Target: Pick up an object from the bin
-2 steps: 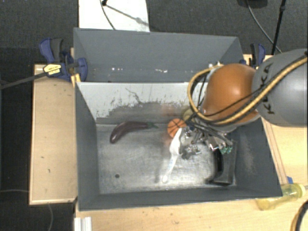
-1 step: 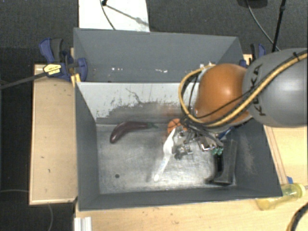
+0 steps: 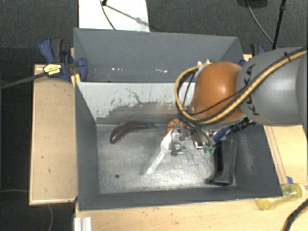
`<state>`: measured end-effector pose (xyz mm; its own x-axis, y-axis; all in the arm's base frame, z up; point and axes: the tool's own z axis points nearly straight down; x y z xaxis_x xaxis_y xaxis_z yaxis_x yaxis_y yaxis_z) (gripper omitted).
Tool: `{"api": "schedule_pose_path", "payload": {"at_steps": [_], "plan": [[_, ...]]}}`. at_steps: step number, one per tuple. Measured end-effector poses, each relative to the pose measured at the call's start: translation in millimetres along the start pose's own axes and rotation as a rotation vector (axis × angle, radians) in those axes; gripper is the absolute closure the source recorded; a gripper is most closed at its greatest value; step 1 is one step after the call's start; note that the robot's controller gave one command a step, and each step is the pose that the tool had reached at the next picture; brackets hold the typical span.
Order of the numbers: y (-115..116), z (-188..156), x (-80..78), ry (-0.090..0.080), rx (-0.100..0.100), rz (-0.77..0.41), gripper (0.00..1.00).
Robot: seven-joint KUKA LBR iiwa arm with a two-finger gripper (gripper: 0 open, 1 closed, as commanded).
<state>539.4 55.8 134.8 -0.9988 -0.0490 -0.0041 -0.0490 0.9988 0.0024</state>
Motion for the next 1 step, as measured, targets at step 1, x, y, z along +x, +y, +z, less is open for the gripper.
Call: {"api": "schedule_pose_path", "payload": {"at_steps": [1], "plan": [[2.8, 5.8, -1.4, 0.003, 0.002, 0.031, 1.0]]}}
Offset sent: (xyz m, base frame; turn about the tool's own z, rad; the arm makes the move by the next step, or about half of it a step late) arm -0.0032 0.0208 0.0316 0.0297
